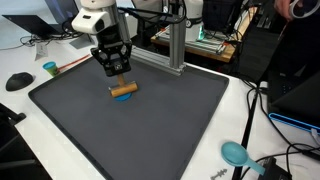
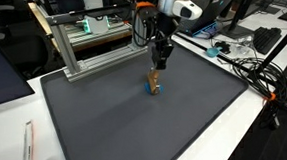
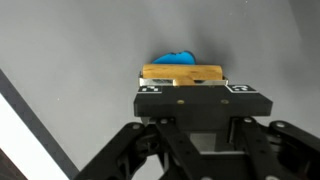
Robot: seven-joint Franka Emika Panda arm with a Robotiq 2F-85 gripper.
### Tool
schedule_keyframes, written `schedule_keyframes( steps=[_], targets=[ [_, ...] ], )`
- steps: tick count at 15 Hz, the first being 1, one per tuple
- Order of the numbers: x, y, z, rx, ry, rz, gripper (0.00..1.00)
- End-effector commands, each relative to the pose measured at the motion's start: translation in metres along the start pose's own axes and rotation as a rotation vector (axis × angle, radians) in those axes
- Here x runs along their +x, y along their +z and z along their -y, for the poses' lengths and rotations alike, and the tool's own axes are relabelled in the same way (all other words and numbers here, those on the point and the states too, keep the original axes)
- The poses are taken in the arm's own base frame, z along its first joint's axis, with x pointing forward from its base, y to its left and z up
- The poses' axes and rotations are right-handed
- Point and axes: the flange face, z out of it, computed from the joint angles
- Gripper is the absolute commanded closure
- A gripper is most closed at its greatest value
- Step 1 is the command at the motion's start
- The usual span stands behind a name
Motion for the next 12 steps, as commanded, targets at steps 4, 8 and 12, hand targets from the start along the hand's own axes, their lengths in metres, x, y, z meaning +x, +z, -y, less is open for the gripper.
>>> schedule_keyframes(
  steps=[4,8,12],
  targets=[
    [-0.0137,0.0434,-0.0033,0.007,-0.027,0.091,0.77],
    [-0.0136,0.0445,-0.0027,0.004,-0.037,0.101,0.77],
    [-0.0129,0.0448,-0.0022,0.001,-0.047,0.110,0.77]
  ],
)
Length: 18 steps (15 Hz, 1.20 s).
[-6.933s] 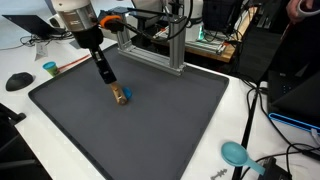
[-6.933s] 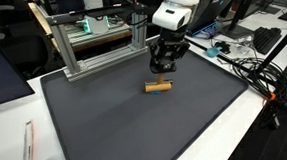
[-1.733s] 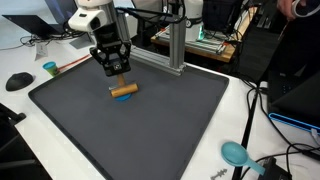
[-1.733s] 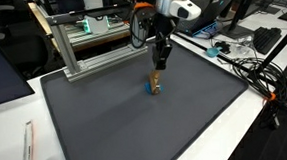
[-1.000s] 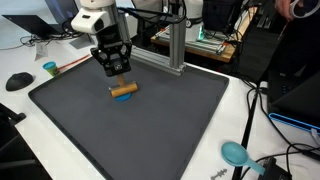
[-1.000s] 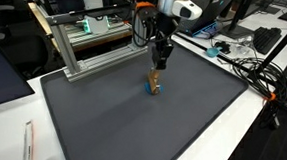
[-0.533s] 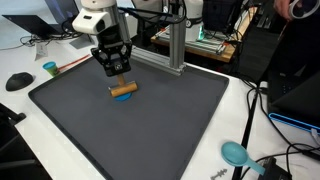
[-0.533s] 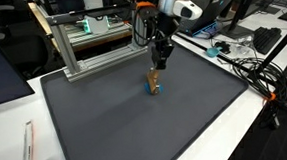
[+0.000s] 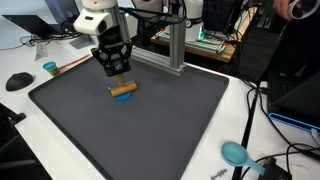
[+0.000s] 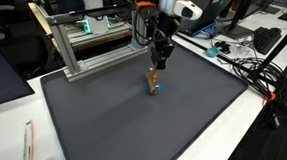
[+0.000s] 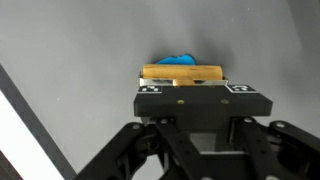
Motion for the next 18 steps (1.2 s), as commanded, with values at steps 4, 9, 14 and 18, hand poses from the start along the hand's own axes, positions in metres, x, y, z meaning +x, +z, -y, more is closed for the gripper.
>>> schedule_keyframes(
  steps=[4,9,14,18],
  targets=[
    [-0.0145,0.0459,-0.0028,0.013,-0.022,0.090,0.77],
    [-0.0133,0.0459,-0.0018,0.006,-0.036,0.105,0.77],
    [-0.0117,0.0455,-0.0008,0.000,-0.050,0.115,0.77],
    [-0.0119,0.0468,0.0003,-0.001,-0.060,0.123,0.77]
  ],
)
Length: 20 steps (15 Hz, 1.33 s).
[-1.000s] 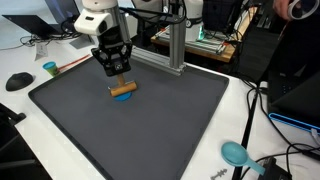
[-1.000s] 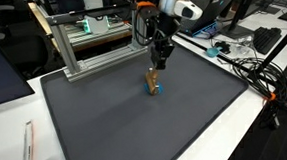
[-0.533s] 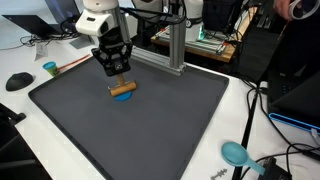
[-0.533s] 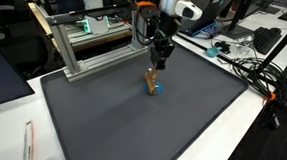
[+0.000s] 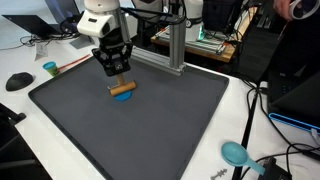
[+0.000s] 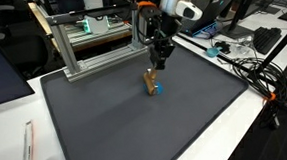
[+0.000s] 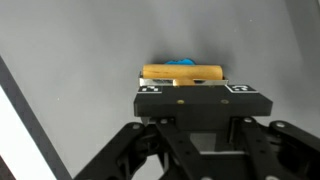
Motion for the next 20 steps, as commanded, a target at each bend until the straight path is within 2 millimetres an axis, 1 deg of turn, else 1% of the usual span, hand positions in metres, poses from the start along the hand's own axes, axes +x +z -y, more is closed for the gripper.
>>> schedule_keyframes(
  steps=[1,9,13,20],
  targets=[
    [-0.014,0.046,-0.001,0.019,-0.014,0.079,0.77],
    [-0.013,0.046,0.001,0.018,-0.032,0.086,0.77],
    [-0.008,0.037,-0.001,0.042,-0.017,0.000,0.77],
    [-0.008,0.036,-0.004,0.060,0.019,-0.034,0.77]
  ],
)
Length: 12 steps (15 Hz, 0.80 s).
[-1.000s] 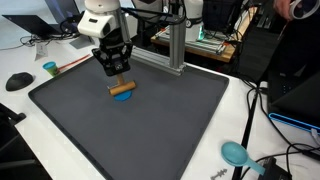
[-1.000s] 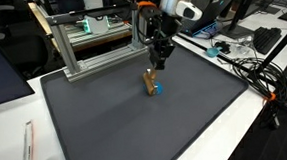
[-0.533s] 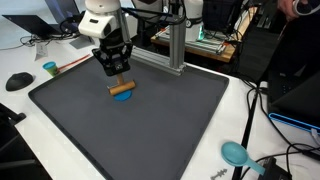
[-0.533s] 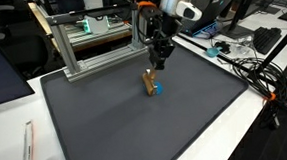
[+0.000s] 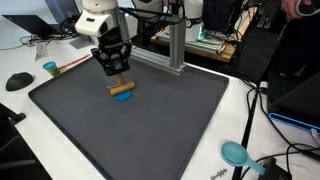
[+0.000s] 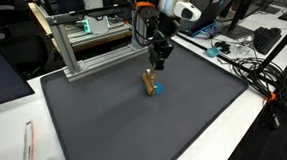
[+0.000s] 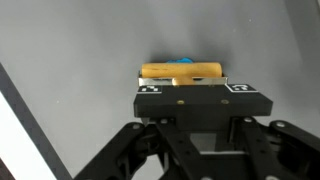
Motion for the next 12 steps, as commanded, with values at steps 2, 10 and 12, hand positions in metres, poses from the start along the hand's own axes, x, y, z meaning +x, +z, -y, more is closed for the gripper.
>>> schedule_keyframes(
  steps=[2,10,12],
  targets=[
    [-0.0023,0.0339,-0.0021,0.052,0.017,-0.029,0.77],
    [0.0030,0.0278,-0.0043,0.063,0.044,-0.074,0.77],
    [0.0042,0.0260,-0.0046,0.062,0.049,-0.082,0.77]
  ],
)
